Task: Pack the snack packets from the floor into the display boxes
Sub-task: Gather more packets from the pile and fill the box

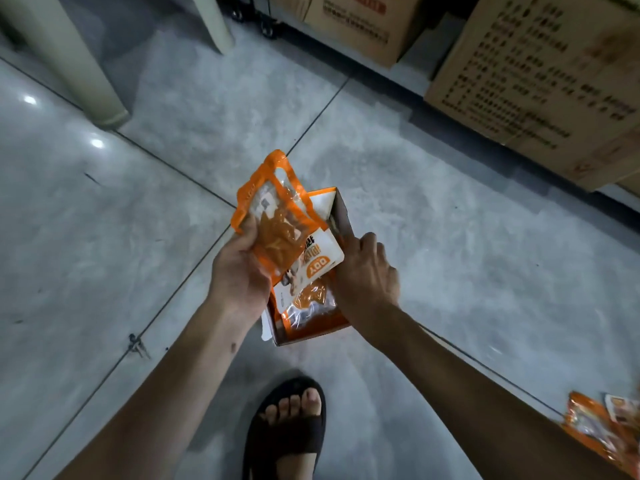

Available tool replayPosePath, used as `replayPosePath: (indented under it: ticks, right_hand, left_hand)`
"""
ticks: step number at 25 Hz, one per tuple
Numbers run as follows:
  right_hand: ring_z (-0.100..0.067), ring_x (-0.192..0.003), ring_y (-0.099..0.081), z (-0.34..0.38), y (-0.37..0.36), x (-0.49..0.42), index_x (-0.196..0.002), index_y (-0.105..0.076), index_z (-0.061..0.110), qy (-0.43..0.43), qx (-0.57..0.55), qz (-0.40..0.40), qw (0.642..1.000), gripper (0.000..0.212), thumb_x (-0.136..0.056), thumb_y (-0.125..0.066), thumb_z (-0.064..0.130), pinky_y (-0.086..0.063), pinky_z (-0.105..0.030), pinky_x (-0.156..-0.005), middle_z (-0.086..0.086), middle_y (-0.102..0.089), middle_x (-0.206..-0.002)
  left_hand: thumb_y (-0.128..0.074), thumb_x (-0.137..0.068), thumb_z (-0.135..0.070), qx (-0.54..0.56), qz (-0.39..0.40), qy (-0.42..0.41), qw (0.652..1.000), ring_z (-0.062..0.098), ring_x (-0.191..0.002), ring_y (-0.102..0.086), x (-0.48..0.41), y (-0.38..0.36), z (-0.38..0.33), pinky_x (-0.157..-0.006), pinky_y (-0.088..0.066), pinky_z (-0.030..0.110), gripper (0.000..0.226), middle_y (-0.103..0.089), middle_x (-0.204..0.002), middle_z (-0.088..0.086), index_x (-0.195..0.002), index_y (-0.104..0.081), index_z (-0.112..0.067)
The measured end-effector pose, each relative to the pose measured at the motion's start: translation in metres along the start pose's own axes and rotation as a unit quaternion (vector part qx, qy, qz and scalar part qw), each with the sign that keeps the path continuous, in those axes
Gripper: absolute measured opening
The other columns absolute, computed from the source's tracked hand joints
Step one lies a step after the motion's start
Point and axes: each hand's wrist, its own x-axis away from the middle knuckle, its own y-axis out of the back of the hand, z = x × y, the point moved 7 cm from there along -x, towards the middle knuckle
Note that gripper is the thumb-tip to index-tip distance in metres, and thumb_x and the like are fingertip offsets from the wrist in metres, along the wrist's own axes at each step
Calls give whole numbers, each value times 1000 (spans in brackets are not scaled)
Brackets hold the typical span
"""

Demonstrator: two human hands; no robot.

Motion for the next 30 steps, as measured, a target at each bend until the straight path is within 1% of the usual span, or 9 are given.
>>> replayPosePath:
  ticks: [4, 7, 9, 12, 14, 19, 21, 24, 30]
  right_hand:
    - [-23, -104, -46, -14, -9, -1, -125, -49, 16, 17, 41, -19, 999, 49, -95, -29, 49, -43, -36, -86, -9, -45, -114]
    - [-23, -108, -44, -17, 9, 2, -123, -52, 17, 30, -124, -37, 991, 53, -95, -29, 55, -35, -31, -88, -7, -42, -118]
    - [-20, -111, -54, -20, 42, 4, -121, -57, 18, 24, -317, -24, 948, 39, -98, -42, 47, -40, -27, -90, -3, -48, -120]
    - [-9, -100, -68, -2, 80, 13, -119, -62, 25, 37, -497, 146, 855, 36, -93, -53, 48, -51, -27, -89, 6, -69, -109]
    - [-6, -94, -71, 15, 85, 19, -127, -53, 34, 48, -462, 205, 862, 52, -81, -69, 50, -56, -28, -84, 11, -71, -109]
    - [-12, -80, -75, 1, 73, 14, -117, -57, 28, -43, -447, 123, 885, 57, -67, -86, 33, -62, -37, -75, 4, -75, -96]
    - [-15, -76, -74, -23, 92, 12, -111, -59, 27, -66, -407, 49, 910, 53, -66, -86, 33, -60, -35, -66, 3, -75, -90]
    - [-22, -75, -71, -50, 124, 15, -120, -50, 23, -57, -184, -83, 978, 56, -74, -79, 38, -61, -42, -64, 2, -71, -96]
    - [-32, -77, -70, -6, 84, 21, -121, -38, 18, 69, -2, -93, 993, 43, -90, -61, 35, -46, -33, -62, -7, -71, -98]
  left_hand:
    - [-48, -103, -37, -4, 5, 11, 1000, 34, -122, -63, -4, 10, 1, -110, -40, 57, 47, -64, -135, 14, -141, -53, -10]
    - [-48, -103, -35, -8, 4, 10, 1000, 34, -123, -62, -3, 9, -2, -106, -45, 54, 45, -65, -134, 13, -141, -53, -11]
    - [-48, -103, -32, -9, 1, -1, 1000, 31, -115, -68, 1, 2, -6, -96, -53, 49, 40, -69, -127, 12, -136, -57, -10]
    - [-50, -102, -24, -19, -2, -27, 999, 29, -98, -74, 11, -17, -11, -78, -61, 45, 29, -75, -111, 13, -120, -65, -8]
    - [-53, -99, -23, -52, 5, -34, 998, 31, -98, -74, 22, -34, -10, -75, -61, 44, 30, -75, -111, 14, -122, -64, -7]
    - [-60, -97, -23, -160, 24, -59, 985, 25, -97, -74, 36, -54, -13, -73, -60, 36, 27, -75, -109, 8, -122, -62, -12]
    - [-66, -92, -30, -310, -34, -120, 942, 22, -105, -68, 34, -41, -24, -88, -56, 39, 24, -69, -109, 1, -111, -62, -16]
    - [-66, -93, -32, -522, -171, -207, 810, 14, -128, -47, 33, -12, -37, -96, -41, 27, 44, -45, -137, 3, -132, -49, -20]
    - [-74, -84, -40, -626, -103, -191, 749, 15, -119, -55, 14, 3, 20, -79, -44, 20, 85, -31, -152, 9, -151, -25, -19]
